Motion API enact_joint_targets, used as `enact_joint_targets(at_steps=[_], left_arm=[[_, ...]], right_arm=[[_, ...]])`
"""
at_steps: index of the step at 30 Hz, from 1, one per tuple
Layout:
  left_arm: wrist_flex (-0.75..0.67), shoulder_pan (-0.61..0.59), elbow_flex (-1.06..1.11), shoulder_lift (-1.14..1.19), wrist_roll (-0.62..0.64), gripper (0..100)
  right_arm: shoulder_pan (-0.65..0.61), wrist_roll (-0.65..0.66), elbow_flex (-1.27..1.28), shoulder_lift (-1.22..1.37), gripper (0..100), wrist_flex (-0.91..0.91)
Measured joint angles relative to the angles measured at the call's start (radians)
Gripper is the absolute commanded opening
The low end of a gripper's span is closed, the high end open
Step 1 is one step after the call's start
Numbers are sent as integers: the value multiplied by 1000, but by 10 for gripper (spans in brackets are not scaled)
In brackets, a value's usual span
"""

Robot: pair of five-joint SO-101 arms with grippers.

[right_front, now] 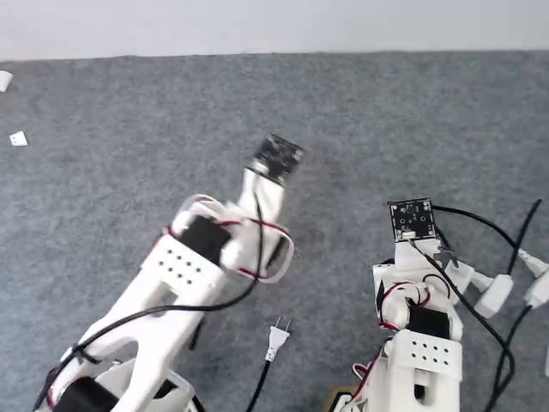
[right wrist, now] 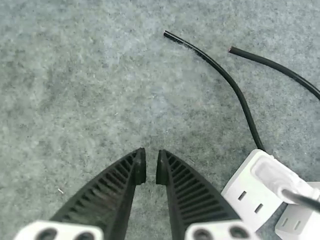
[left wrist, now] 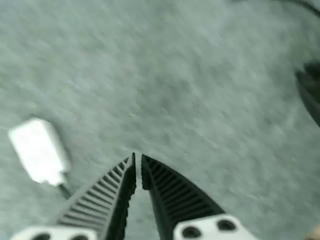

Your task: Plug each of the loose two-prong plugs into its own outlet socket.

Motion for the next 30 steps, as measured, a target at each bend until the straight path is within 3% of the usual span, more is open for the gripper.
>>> enact_joint_targets(at_steps=[8,13,16,18,22,30], left_arm=[[32,-146,21,-133,-63,16],[34,-239,195,-382,-69,16],[20,-313,348,-506,-69,16],[-20,-379,462,-574,-69,16],[-120,-525,669,-689,-69,16],[-273,-827,951,-924,-97,16]], right_arm=[[-41,-32,-6,0,58,86],[-100,-169,-140,0,58,282],[-155,-123,-167,-2,58,324],[-233,-21,-169,-3,58,353],[-408,301,-190,-3,58,466],[-611,835,-328,-8,58,717]])
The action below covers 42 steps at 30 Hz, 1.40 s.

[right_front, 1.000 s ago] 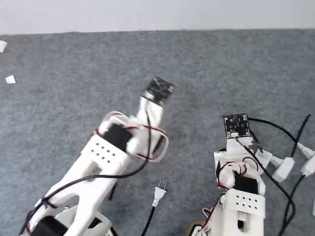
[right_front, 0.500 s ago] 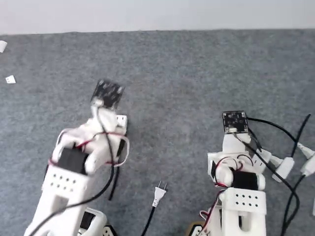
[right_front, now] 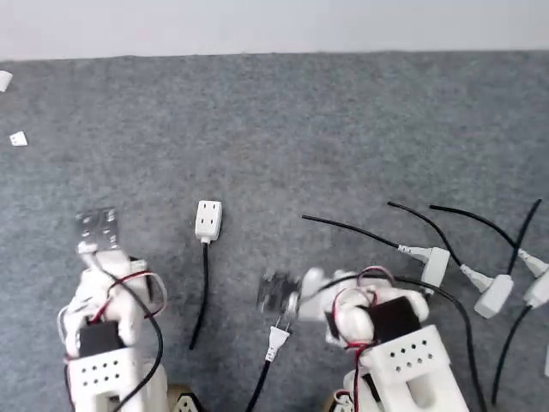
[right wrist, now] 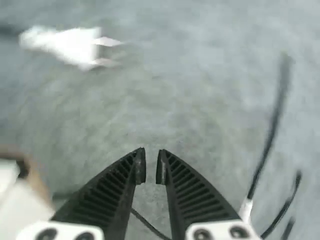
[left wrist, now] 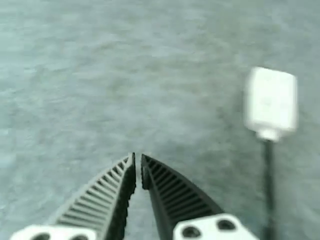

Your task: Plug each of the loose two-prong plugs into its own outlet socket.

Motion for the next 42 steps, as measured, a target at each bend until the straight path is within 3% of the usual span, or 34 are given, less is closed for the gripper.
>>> enact_joint_targets(at_steps=[7,11,16,24,33,38,42], left_arm=[[-2,-54,110,-203,-94,16],[8,-94,153,-321,-100,16],[17,-181,176,-454,-100,16],[32,-187,176,-465,-100,16],[32,-187,176,-465,-100,16],[32,-187,176,-465,-100,16],[32,-187,176,-465,-100,16]], right_arm=[[-276,285,-6,0,58,149],[-479,302,-6,0,83,143],[-638,270,-17,2,224,69],[-671,253,-20,104,230,-81],[-703,173,-164,595,229,-199],[-646,150,-298,899,102,-235],[-611,147,-411,1056,93,-180]])
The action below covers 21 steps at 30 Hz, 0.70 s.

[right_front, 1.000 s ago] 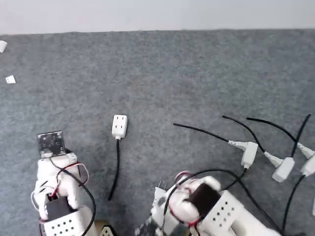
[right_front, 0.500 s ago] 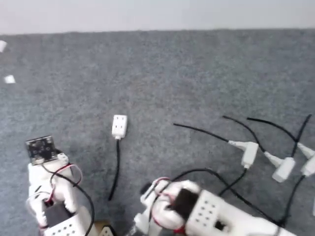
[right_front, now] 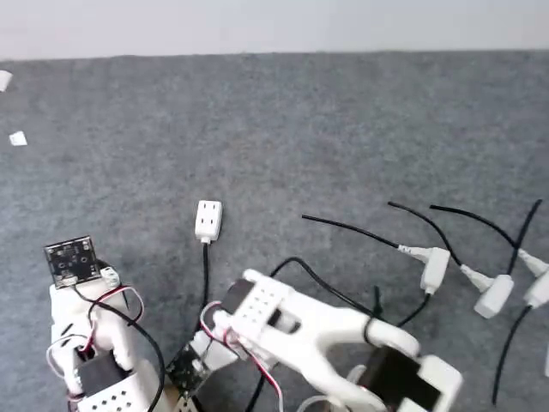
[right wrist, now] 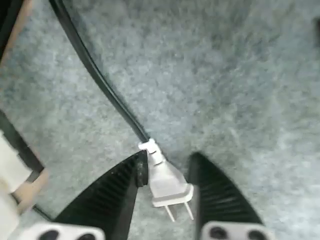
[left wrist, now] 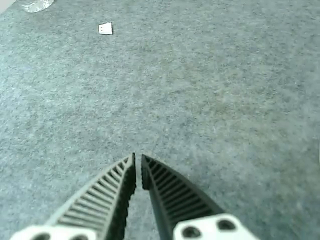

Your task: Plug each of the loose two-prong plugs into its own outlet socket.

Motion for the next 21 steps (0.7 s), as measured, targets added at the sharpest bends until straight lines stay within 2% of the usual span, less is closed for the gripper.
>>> enact_joint_targets(at_steps=[5,10,14,21], left_arm=[[0,0,0,0,0,16],[0,0,0,0,0,16],[0,0,0,0,0,16],[0,0,0,0,0,16]], right_arm=[[6,-3,-89,31,122,120],[6,-54,-97,31,130,147],[5,-60,-97,51,127,147],[5,-94,-54,87,125,35]])
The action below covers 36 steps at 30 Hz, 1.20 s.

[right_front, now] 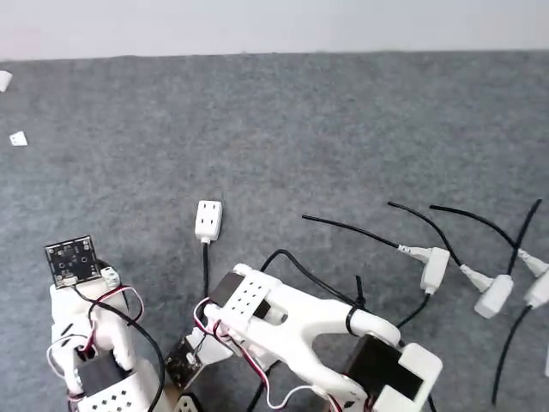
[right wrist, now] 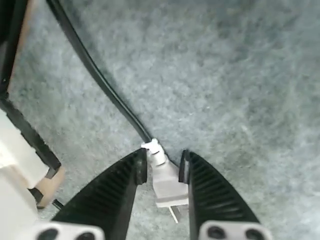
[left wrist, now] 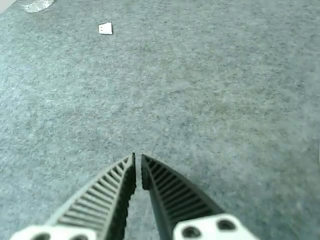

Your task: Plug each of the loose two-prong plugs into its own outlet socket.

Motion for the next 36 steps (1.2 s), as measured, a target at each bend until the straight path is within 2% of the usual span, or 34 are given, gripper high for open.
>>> enact_joint_targets(at_steps=[6,14,18,25,27,32,36], left_arm=[[0,0,0,0,0,16],[9,0,0,0,0,16],[18,0,0,0,0,16],[21,0,0,0,0,16],[21,0,0,0,0,16],[21,0,0,0,0,16],[21,0,0,0,0,16]], right_arm=[[2,-77,8,0,5,-41],[133,-86,6,0,132,-72],[169,-38,9,0,202,-37],[169,-25,34,-20,203,-6],[169,-25,35,-20,180,-6],[170,-37,32,-17,2,-41],[176,-118,34,-5,6,-86]])
